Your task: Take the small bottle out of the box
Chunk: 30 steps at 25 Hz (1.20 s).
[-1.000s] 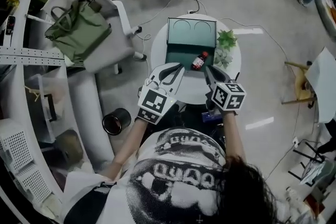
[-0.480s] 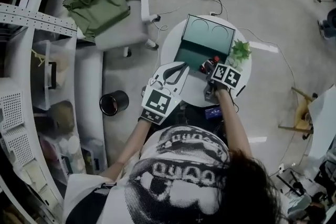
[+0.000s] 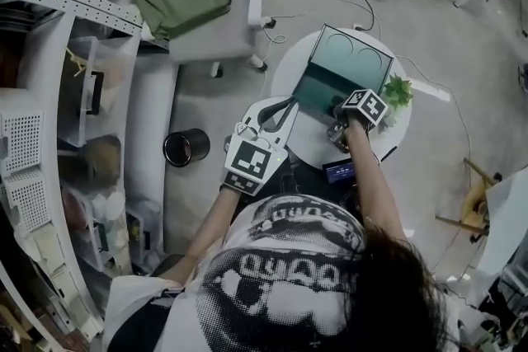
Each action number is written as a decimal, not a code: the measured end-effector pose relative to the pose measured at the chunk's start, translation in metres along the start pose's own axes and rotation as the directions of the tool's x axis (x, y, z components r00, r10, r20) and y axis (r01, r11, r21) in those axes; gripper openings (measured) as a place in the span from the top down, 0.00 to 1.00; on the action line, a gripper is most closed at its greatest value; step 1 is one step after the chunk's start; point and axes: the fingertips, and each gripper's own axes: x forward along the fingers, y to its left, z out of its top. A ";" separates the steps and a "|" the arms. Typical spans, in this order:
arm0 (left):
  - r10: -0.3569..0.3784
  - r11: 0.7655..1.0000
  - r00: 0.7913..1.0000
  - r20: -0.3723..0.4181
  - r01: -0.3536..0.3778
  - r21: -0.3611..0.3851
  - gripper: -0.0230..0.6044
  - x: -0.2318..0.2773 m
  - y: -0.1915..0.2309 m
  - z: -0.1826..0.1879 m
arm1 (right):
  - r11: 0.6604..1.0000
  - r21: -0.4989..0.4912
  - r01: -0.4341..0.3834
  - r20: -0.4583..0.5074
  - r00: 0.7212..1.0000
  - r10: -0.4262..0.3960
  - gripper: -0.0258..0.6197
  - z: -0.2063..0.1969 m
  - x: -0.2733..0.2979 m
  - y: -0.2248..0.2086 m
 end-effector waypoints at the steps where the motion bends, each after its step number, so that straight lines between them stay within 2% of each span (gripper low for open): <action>1: 0.005 1.000 1.000 -0.003 -0.005 -0.001 0.93 -0.002 0.002 -0.002 | 1.000 -0.027 -0.002 -0.001 1.000 0.002 0.49 0.001 0.002 0.003; 4: 0.016 1.000 1.000 -0.014 -0.016 -0.005 0.93 -0.008 0.006 -0.008 | 0.993 -0.116 0.000 -0.008 1.000 -0.001 0.54 0.004 0.005 0.010; 6: 0.023 1.000 1.000 -0.018 -0.023 -0.013 0.93 -0.011 0.009 -0.011 | 0.984 -0.178 0.026 -0.033 0.999 -0.032 0.55 0.002 0.009 0.011; 11: 0.037 0.999 0.999 -0.021 -0.038 -0.026 0.93 -0.018 0.019 -0.020 | 0.941 -0.335 0.056 -0.140 0.984 -0.108 0.59 -0.011 0.018 0.013; 16: 0.044 0.998 0.999 -0.018 -0.045 -0.039 0.94 -0.022 0.029 -0.024 | 0.933 -0.349 0.090 -0.206 0.964 -0.170 0.61 -0.016 0.023 0.008; 20: 0.042 0.998 0.999 -0.013 -0.043 -0.046 0.94 -0.023 0.037 -0.027 | 0.930 -0.353 0.100 -0.224 0.956 -0.188 0.61 -0.017 0.025 0.008; 24: 0.035 0.998 0.999 -0.009 -0.036 -0.053 0.93 -0.024 0.042 -0.030 | 0.941 -0.334 0.049 -0.201 0.972 -0.122 0.62 -0.014 0.021 0.011; 27: 0.028 0.998 1.000 -0.013 -0.029 -0.052 0.94 -0.026 0.048 -0.033 | 0.953 -0.302 -0.041 -0.164 0.986 -0.009 0.62 -0.010 0.014 0.020; 30: 0.019 0.999 1.000 -0.018 -0.020 -0.050 0.93 -0.027 0.053 -0.036 | 0.953 -0.273 -0.134 -0.127 0.987 0.102 0.62 -0.007 0.003 0.034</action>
